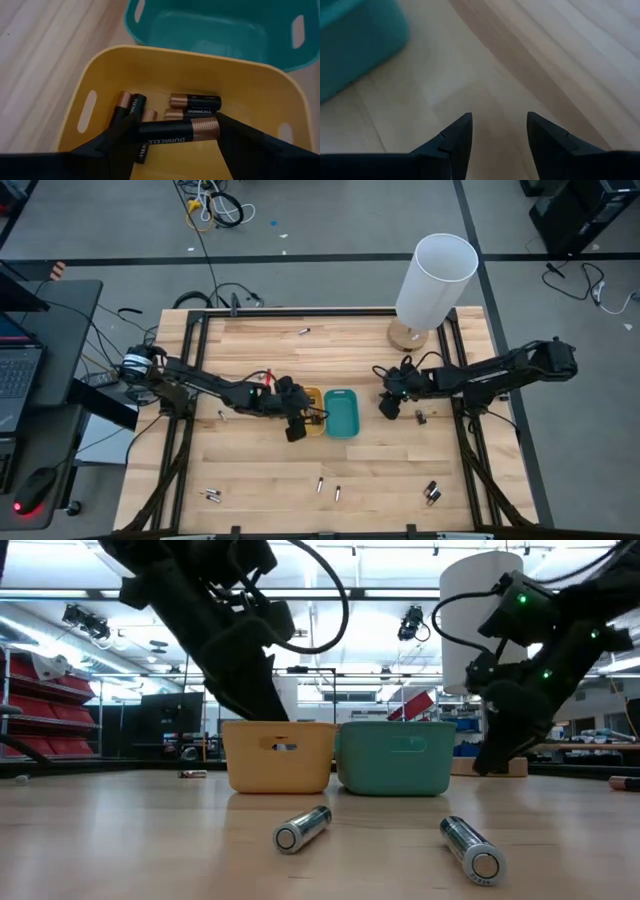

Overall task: Sort batteries
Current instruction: Put the black battery into the yellow bin

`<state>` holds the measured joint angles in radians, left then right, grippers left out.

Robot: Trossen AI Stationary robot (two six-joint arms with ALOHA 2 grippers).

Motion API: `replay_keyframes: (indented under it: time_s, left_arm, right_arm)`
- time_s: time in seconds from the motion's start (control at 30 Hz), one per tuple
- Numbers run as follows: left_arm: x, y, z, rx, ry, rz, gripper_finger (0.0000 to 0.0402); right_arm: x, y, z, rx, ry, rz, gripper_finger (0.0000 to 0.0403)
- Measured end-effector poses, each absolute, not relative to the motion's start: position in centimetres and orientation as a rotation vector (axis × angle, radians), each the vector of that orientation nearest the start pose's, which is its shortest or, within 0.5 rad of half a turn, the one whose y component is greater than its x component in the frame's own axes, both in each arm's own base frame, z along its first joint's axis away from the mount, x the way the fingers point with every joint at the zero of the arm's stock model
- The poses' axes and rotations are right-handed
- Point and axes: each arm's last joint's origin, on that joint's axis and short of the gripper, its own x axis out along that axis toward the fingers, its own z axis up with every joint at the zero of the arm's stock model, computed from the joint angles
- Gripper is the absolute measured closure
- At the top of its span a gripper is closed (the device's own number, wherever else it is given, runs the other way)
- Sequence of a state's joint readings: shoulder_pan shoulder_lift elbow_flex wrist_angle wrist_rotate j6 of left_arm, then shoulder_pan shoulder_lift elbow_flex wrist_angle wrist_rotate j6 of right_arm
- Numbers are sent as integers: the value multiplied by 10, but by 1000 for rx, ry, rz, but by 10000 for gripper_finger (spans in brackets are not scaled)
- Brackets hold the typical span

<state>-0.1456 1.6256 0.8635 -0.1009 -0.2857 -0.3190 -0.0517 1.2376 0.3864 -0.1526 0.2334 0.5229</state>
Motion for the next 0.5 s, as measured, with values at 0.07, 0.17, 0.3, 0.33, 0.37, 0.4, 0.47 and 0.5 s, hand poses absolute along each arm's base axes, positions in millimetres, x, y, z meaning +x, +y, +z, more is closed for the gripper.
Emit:
replay_keyframes:
  time_s: [0.07,0.17,0.3,0.33,0.37,0.4,0.47,0.5]
  left_arm:
    - [313,-34,169,-113,812,268,134]
    - [314,-29,169,-79,826,239,117]
    - [315,-22,168,-90,832,239,93]
    - [315,-22,168,-97,836,226,86]
    - [315,-21,168,-95,841,215,81]
    - [315,-20,167,-88,845,206,75]
    - [314,-20,167,-78,852,201,67]
    - [314,-20,167,-74,854,216,66]
  right_arm:
    - [187,-16,136,412,998,-549,229]
    - [180,-15,155,423,1146,-602,229]
    - [180,-15,183,455,1197,-665,230]
    - [181,-14,188,459,1200,-667,231]
    - [182,-13,192,462,1200,-666,232]
    - [182,-11,194,466,1201,-665,234]
    - [179,-6,193,467,1226,-668,240]
    - [177,-4,190,472,1240,-678,244]
